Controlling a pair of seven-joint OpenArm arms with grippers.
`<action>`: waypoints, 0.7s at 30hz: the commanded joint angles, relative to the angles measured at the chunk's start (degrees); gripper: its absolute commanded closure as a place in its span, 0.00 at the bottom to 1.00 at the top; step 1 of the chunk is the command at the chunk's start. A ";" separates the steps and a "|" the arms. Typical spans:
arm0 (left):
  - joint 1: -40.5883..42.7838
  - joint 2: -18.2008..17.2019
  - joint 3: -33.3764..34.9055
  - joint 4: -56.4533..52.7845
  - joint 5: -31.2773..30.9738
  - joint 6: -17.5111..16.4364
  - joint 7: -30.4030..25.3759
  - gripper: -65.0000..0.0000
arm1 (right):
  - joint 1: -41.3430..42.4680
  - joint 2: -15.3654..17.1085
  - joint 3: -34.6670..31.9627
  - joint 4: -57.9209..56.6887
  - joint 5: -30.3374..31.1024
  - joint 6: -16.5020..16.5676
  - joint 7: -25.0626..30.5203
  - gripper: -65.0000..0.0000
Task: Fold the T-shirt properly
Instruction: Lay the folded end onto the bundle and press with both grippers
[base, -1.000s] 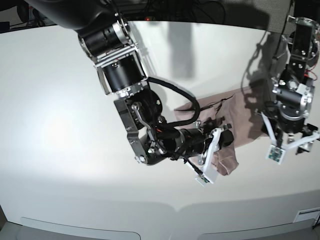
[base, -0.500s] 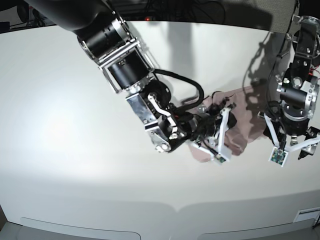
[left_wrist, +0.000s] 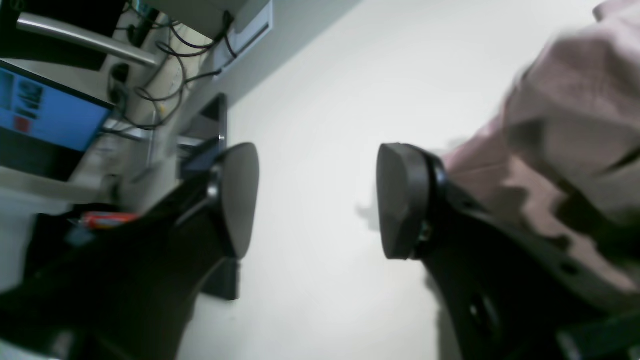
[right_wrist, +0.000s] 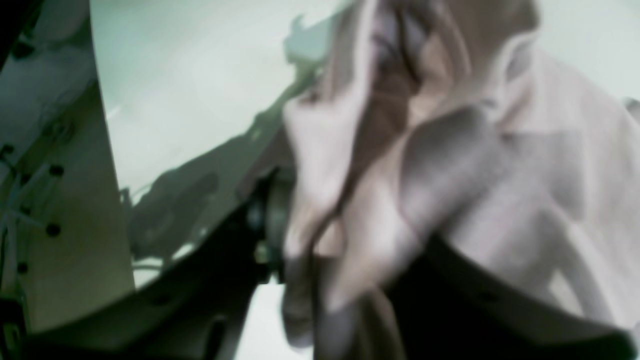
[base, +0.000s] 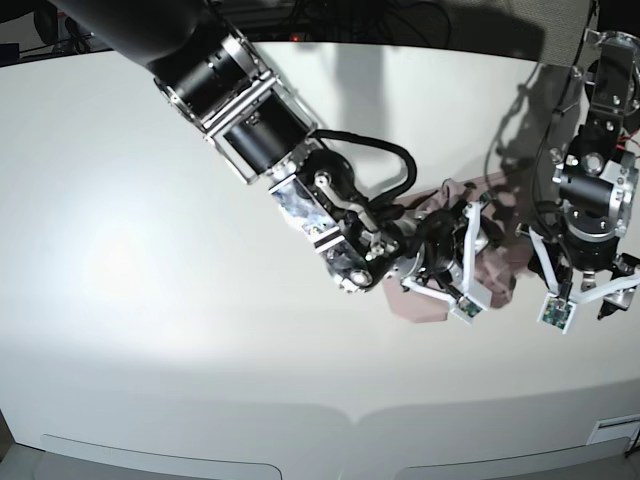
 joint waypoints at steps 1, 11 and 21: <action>-0.96 -0.70 -0.37 1.22 1.79 0.66 -0.92 0.46 | 1.68 -0.75 -0.33 0.96 1.36 1.14 1.33 0.66; -0.98 -0.92 -0.35 1.22 8.66 1.38 -0.98 0.46 | 1.70 -0.75 -3.48 0.96 7.13 4.41 2.14 0.65; -3.34 -4.04 -0.37 1.20 9.20 3.91 -0.04 0.46 | 1.75 -0.75 1.64 1.03 10.03 4.41 1.66 0.65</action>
